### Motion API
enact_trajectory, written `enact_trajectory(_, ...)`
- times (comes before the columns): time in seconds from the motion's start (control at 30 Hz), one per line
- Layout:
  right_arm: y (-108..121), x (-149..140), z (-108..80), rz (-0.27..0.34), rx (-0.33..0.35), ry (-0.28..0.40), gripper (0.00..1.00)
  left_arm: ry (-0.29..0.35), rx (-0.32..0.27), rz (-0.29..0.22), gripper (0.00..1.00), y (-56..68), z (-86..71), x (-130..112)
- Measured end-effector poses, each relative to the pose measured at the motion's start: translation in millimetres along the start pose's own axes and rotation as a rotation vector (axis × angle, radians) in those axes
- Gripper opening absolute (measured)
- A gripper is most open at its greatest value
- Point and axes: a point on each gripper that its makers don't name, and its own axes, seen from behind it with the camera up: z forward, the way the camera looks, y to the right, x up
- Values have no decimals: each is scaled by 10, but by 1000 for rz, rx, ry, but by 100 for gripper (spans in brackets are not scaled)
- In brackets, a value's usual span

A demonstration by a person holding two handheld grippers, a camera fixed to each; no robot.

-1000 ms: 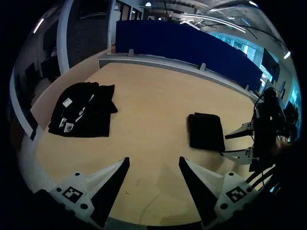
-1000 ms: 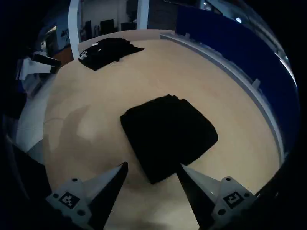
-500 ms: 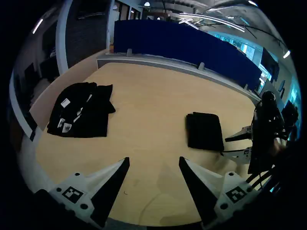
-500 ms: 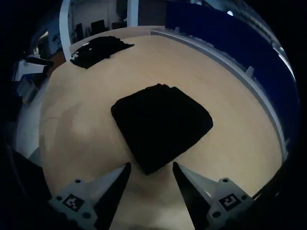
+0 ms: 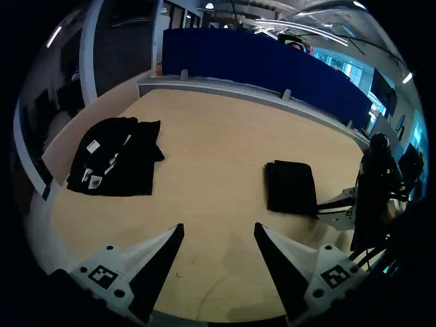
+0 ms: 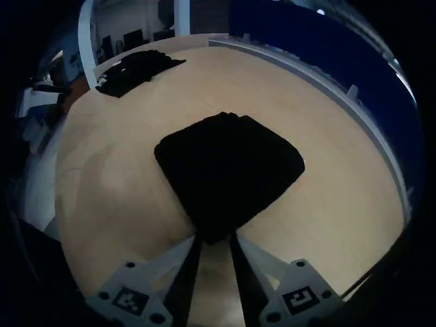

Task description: Fold towel

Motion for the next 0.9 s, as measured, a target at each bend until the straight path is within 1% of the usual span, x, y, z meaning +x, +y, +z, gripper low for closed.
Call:
enact_trajectory(0.07,-11,0,1,0,3,1,24,0,0,1,96,0,5,-2)
enact_trajectory(0.23,-35,8,12,8,13,6,11,-1,1,4,95,-3,16,-11)
enact_trajectory(0.33,-36,17,18,12,15,9,6,-1,0,3,95,-1,14,-16)
enact_trajectory(0.5,-27,30,7,4,14,13,3,-1,-3,3,96,7,2,-11)
enact_trajectory(0.7,41,115,-57,-15,-7,32,3,0,-5,9,96,13,15,-18)
enact_trajectory(0.9,164,355,-202,-25,-16,65,3,0,-12,12,96,43,23,1)
